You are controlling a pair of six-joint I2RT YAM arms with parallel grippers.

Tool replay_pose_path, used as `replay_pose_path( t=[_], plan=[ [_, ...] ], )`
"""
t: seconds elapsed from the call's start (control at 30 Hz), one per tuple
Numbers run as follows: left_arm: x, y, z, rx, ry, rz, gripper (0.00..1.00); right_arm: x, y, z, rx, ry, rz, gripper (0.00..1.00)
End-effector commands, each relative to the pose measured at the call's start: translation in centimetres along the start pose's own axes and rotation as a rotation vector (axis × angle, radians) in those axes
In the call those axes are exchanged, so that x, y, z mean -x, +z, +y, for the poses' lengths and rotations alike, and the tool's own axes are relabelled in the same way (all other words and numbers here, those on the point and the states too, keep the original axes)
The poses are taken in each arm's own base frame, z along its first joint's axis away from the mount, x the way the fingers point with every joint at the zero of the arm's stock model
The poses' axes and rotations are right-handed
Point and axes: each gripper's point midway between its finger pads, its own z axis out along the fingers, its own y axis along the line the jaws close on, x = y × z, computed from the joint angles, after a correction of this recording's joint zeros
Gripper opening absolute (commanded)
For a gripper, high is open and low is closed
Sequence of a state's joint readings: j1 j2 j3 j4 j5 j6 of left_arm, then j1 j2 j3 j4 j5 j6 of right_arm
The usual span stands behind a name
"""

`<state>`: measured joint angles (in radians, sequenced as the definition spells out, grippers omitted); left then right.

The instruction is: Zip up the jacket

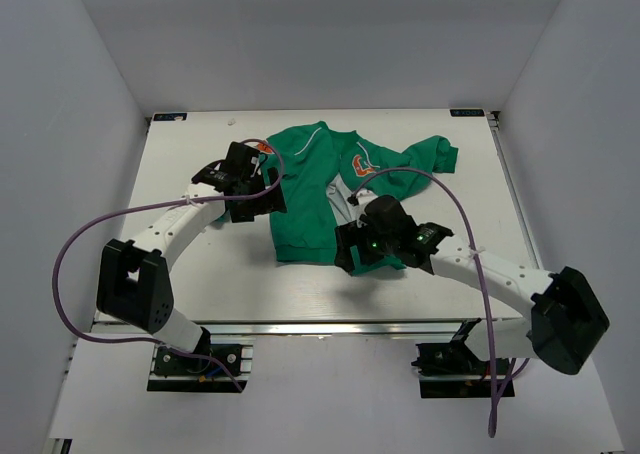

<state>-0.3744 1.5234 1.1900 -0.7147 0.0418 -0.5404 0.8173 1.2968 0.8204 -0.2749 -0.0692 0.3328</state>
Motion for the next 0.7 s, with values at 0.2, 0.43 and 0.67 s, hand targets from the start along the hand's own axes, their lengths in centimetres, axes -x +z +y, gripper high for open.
replay_pose_path(
  t=[0.2,0.43,0.67],
  plan=[
    [1.1,-0.8,-0.8,-0.028,0.004,-0.025,0.98,-0.1,-0.1,-4.1,-0.248,0.077,0.01,0.83],
    [1.1,-1.0,-0.5,-0.019,0.001,-0.032,0.98,-1.4,2.0,-4.6,-0.266,0.111,0.072,0.75],
    [0.9,-0.9,-0.3,-0.01,0.001,-0.025,0.98,-2.6,3.7,-5.9,-0.329,0.162,0.099,0.73]
  ],
)
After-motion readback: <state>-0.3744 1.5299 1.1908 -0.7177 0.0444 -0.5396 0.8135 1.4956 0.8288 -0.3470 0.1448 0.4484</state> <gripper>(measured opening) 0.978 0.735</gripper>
